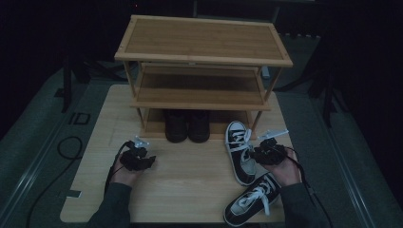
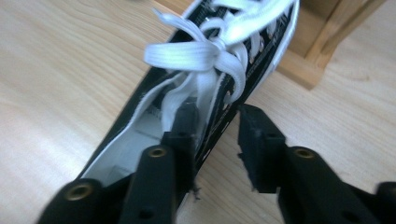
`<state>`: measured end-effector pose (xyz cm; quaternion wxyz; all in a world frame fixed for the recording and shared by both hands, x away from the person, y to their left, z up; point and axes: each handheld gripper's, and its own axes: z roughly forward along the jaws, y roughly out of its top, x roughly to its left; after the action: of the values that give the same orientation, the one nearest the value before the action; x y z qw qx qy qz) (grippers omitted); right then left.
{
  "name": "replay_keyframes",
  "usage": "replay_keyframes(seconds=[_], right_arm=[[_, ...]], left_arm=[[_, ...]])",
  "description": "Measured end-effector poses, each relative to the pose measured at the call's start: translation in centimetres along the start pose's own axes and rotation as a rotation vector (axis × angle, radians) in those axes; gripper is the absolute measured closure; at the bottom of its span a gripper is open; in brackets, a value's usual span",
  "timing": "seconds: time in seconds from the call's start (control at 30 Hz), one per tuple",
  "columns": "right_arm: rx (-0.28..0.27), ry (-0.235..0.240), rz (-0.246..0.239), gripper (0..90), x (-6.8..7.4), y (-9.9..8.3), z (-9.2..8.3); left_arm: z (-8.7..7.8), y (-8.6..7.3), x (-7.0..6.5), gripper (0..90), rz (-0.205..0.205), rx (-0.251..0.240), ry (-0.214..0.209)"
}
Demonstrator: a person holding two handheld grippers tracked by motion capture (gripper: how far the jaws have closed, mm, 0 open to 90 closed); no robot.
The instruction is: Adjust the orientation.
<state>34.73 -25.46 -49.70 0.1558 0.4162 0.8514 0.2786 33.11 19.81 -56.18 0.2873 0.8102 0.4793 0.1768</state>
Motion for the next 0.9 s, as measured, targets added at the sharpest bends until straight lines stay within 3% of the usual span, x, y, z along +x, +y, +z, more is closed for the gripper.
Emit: replay_keyframes(seconds=[0.17,0.23,0.33,0.43,0.6,0.9], right_arm=[[0.045,-0.018,0.025,73.7,0.4,0.3,1.7],[0.05,-0.02,0.024,82.3,0.6,0.4,2.0],[0.039,-0.017,0.013,86.6,0.7,0.4,1.9],[0.002,0.024,0.038,87.7,0.7,0.4,1.8],[-0.019,0.047,0.041,88.0,1.3,1.1,2.1],[-0.056,0.029,0.08,88.2,1.5,1.6,2.0]], left_arm=[[0.0,0.0,0.0,55.5,0.001,0.0,-0.001],[0.0,0.0,0.0,55.5,0.001,-0.001,-0.003],[0.1,0.0,0.1,55.6,0.002,-0.004,-0.003],[0.1,0.1,0.0,55.6,0.001,-0.004,-0.003],[0.1,0.0,0.1,55.6,0.004,-0.005,-0.004],[0.0,0.0,0.1,55.6,0.004,-0.004,-0.005]])
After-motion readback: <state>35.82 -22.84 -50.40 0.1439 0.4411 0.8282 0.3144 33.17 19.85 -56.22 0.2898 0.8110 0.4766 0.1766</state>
